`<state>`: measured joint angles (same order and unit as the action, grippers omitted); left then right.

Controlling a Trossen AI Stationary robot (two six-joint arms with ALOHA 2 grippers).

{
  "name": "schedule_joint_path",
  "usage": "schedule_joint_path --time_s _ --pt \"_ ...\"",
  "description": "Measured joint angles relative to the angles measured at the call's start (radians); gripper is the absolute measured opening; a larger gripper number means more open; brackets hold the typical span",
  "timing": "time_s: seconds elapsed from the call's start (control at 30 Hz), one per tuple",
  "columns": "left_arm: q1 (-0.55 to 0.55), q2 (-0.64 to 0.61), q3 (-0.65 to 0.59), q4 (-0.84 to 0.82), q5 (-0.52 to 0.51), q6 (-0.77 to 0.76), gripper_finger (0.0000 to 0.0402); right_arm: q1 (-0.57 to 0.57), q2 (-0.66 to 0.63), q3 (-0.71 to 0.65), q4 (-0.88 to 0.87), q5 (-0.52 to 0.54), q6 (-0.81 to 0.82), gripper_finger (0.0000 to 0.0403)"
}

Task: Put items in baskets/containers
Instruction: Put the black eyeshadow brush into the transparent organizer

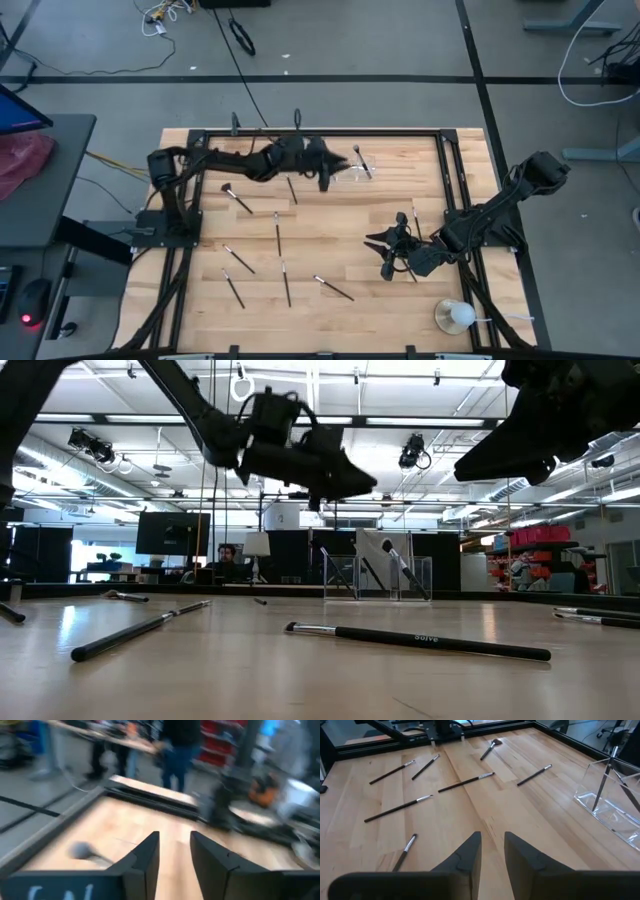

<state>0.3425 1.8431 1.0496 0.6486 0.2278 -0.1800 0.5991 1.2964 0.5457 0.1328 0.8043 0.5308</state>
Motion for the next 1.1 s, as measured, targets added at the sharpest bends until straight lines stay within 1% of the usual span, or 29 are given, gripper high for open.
schedule_joint_path --time_s 0.1,0.17,0.23,0.3,0.4,0.47,0.57,0.63,0.8,0.9,1.0,1.1 --pt "-0.075 -0.058 0.000 -0.152 0.002 0.074 0.0081 0.000 0.000 0.000 0.000 0.000 0.000 0.0084" --pt "-0.128 -0.073 0.002 -0.245 -0.041 0.116 0.0058 0.000 0.000 0.000 0.001 0.000 0.001 0.0084" --pt "-0.173 -0.072 0.000 -0.331 -0.131 0.146 0.0032 -0.003 0.000 0.000 0.002 0.000 0.003 0.0084" --pt "-0.207 -0.067 -0.001 -0.384 -0.253 0.168 0.0010 -0.003 0.000 0.000 0.003 0.000 0.003 0.0084" --pt "-0.224 -0.050 0.000 -0.405 -0.428 0.169 0.0008 -0.004 0.000 0.000 0.005 0.007 0.003 0.0084" --pt "-0.216 -0.042 0.000 -0.392 -0.489 0.169 0.0011 -0.004 0.000 0.000 0.005 0.021 0.003 0.0084" --pt "-0.186 -0.037 0.000 -0.390 -0.493 0.166 0.0007 -0.005 0.000 0.000 0.006 0.026 0.003 0.0084" --pt "-0.162 -0.037 0.000 -0.393 -0.461 0.157 0.0004 -0.006 0.000 0.000 0.006 0.026 0.003 0.0084" --pt "-0.127 -0.037 0.000 -0.393 -0.330 0.134 0.0006 -0.006 0.000 0.000 0.006 0.026 0.003 0.0084" --pt "-0.117 -0.014 0.002 -0.393 -0.299 0.112 0.0004 -0.006 0.000 0.000 0.006 0.026 0.003 0.0084" --pt "-0.109 0.021 0.000 -0.382 -0.308 0.107 0.0004 -0.007 0.000 0.000 0.006 0.026 0.003 0.0084" --pt "-0.108 0.044 0.000 -0.355 -0.388 0.106 0.0005 -0.007 0.000 -0.001 0.006 0.026 0.003 0.0084"
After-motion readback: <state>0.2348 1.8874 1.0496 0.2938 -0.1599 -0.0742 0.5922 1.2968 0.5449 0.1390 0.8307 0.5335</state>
